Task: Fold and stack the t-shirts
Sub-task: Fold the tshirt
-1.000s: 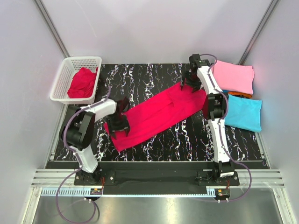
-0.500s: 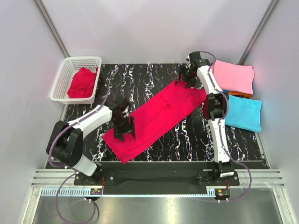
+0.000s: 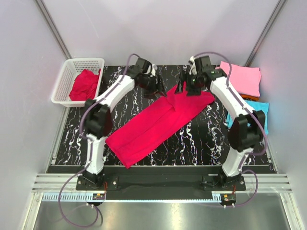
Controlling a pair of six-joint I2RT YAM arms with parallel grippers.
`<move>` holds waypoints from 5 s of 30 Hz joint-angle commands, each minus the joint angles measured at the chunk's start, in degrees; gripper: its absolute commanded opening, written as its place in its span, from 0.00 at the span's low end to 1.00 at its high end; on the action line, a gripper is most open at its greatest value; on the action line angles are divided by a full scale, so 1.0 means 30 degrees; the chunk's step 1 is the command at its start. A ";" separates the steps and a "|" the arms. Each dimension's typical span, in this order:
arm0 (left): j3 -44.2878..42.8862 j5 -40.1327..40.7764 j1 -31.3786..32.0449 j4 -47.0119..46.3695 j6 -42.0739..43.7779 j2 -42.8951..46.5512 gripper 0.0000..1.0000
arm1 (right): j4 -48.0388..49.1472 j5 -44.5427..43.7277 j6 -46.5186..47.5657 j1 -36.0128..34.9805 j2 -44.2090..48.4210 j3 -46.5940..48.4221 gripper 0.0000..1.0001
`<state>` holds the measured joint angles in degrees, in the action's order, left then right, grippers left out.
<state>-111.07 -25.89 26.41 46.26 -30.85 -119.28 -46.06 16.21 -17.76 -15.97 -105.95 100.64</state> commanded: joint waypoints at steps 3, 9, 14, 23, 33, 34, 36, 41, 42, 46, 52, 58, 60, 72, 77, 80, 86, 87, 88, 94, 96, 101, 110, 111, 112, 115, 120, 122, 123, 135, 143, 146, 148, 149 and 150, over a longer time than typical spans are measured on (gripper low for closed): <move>-0.3522 -0.4637 -0.0015 -0.2260 -0.0378 -0.4706 0.70 | 0.4502 0.2385 -0.2720 -0.0770 0.4110 -0.7610 0.78; -0.1509 -0.8183 -0.0279 -1.2033 -0.5264 -0.6264 0.70 | 0.6705 0.5315 -0.3747 -0.2059 0.6048 -1.1394 0.77; 0.0022 -0.9034 -0.0572 -2.0103 -0.9777 -0.6875 0.70 | 0.8845 0.7339 -0.4860 -0.2644 0.5759 -1.2804 0.77; -0.1590 -0.7076 -0.0631 -1.6916 -0.8438 -0.7727 0.71 | 1.1018 0.8631 -0.5507 -0.4694 0.2279 -1.2019 0.76; -0.3174 -0.4527 -0.0221 -1.0828 -0.5392 -0.8988 0.72 | 1.0990 0.8134 -0.5214 -0.7334 -0.0513 -1.0402 0.75; -0.3144 -0.4002 -0.0192 -1.0443 -0.4955 -0.9018 0.72 | 1.0960 0.8075 -0.5184 -0.7305 -0.0571 -1.0518 0.75; -0.3261 -0.3501 -0.0133 -0.9333 -0.4543 -0.9135 0.72 | 1.0989 0.7929 -0.5096 -0.7334 -0.0630 -1.0636 0.75; -0.3699 -0.1134 0.0043 -0.7074 -0.3253 -0.9252 0.72 | 1.1018 0.7928 -0.5037 -0.7509 -0.0952 -1.1104 0.75; -0.3933 -0.0865 0.0072 -0.6490 -0.3135 -0.9339 0.72 | 1.1019 0.7841 -0.5037 -0.7597 -0.0981 -1.1192 0.75; -0.4374 0.0773 0.0131 -0.5519 -0.2755 -0.9428 0.72 | 1.0697 0.7811 -0.5008 -0.7714 -0.1420 -1.1660 0.75; -0.5896 0.3261 0.0131 -0.3441 -0.1993 -1.0041 0.72 | 0.8532 0.6378 -0.4512 -0.7890 -0.1421 -1.1897 0.74; -0.6600 0.6456 0.0044 -0.1214 -0.1669 -0.9984 0.73 | 0.5138 0.3975 -0.4335 -0.7891 -0.1742 -1.1255 0.74; -0.6689 0.6987 -0.0074 -0.0628 -0.1670 -0.9781 0.73 | 0.4488 0.3391 -0.4334 -0.7891 -0.1947 -1.0931 0.74; -0.6250 1.1323 -0.1391 0.1775 -0.1464 -0.8784 0.74 | 0.0970 0.0516 -0.3719 -0.7803 -0.3559 -0.8148 0.76; -0.6191 1.2496 -0.2153 0.2362 -0.1815 -0.8725 0.75 | 0.0589 0.0107 -0.3836 -0.7423 -0.3648 -0.7737 0.76; -0.6249 1.2877 -0.2593 0.2538 -0.2050 -0.8696 0.75 | 0.0326 -0.0011 -0.3807 -0.6927 -0.3647 -0.7357 0.76; -0.7766 1.1594 -0.3033 0.2364 -0.2022 -0.9425 0.75 | -0.0259 -0.0011 -0.3223 -0.6221 -0.4116 -0.5718 0.76; -0.8034 1.1038 -0.3033 0.1957 -0.1789 -0.9805 0.76 | -0.0377 -0.0157 -0.3018 -0.6192 -0.4174 -0.5019 0.76; -0.8211 0.9988 -0.3033 0.1721 -0.1758 -1.0041 0.76 | -0.0784 -0.0245 -0.2958 -0.6192 -0.4378 -0.4664 0.76; -0.8827 0.7811 -0.3268 0.0108 -0.2751 -1.1067 0.77 | -0.1987 -0.0598 -0.2461 -0.5957 -0.5432 -0.2406 0.76; -0.8478 0.7198 -0.3413 -0.1352 -0.2840 -1.1010 0.78 | -0.2223 -0.0772 -0.2256 -0.5899 -0.5668 -0.1851 0.76; -0.8038 0.5964 -0.3707 -0.3171 -0.3282 -1.0631 0.79 | -0.2663 -0.1560 -0.1903 -0.5899 -0.5056 -0.1437 0.77; -0.3177 0.6725 -0.3707 -0.7453 -0.1232 -0.4951 0.99 | -0.0614 -0.4459 -0.2488 -0.5899 -0.0926 -0.3865 1.00; -0.2912 0.7016 -0.3707 -0.7248 -0.0795 -0.3902 0.99 | -0.0496 -0.4784 -0.2721 -0.5870 -0.0633 -0.4449 1.00; -0.2475 0.7135 -0.3707 -0.7101 -0.0559 -0.3311 0.99 | -0.0495 -0.4874 -0.2752 -0.5898 -0.0514 -0.4716 1.00; 0.0225 0.8393 -0.3707 -0.5843 -0.0147 -0.0237 0.99 | 0.0059 -0.4641 -0.2956 -0.5899 0.0012 -0.6237 1.00; 0.9264 0.9509 -0.3590 -0.5195 -0.0700 0.6528 0.99 | 0.3012 -0.3441 -0.4418 -0.6307 0.2934 -1.0595 0.98; 1.2870 0.9392 -0.3503 -0.5225 -0.0878 0.9868 0.99 | 0.3836 -0.2887 -0.5005 -0.6747 0.3877 -1.1715 0.91; 1.3925 0.9073 -0.3444 -0.5225 -0.1110 1.1010 0.99 | 0.4189 -0.2767 -0.5588 -0.6951 0.4781 -1.2649 0.87; 2.2371 0.5995 -0.3355 -0.4844 -0.3395 1.7317 0.99 | 1.0871 -0.0655 -0.9840 -1.0199 0.6489 -1.7462 0.61; 2.5477 0.5994 -0.3297 -0.4172 -0.4977 2.0130 0.99 | 1.1809 -0.2354 -1.1481 -1.2752 0.6109 -1.8459 0.60; 2.6502 0.5819 -0.3268 -0.3761 -0.5418 2.0892 0.98 | 1.1751 -0.2882 -1.1978 -1.3397 0.5846 -1.8546 0.59; 2.7319 0.5613 -0.3239 -0.3702 -0.5682 2.1215 0.98 | 1.1751 -0.3377 -1.2331 -1.3719 0.5815 -1.8663 0.57; 2.7586 0.5583 -0.3151 -0.3701 -0.6002 2.1594 0.98 | 1.1722 -0.3613 -1.2738 -1.4069 0.5786 -1.8809 0.57; 2.8023 0.5496 -0.3092 -0.3701 -0.6092 2.1713 0.98 | 1.1374 -0.3876 -1.2917 -1.4275 0.5786 -1.8868 0.57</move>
<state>-29.47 -7.14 16.58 34.74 -46.50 -56.07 -12.69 8.93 -52.93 -56.75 -88.27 44.95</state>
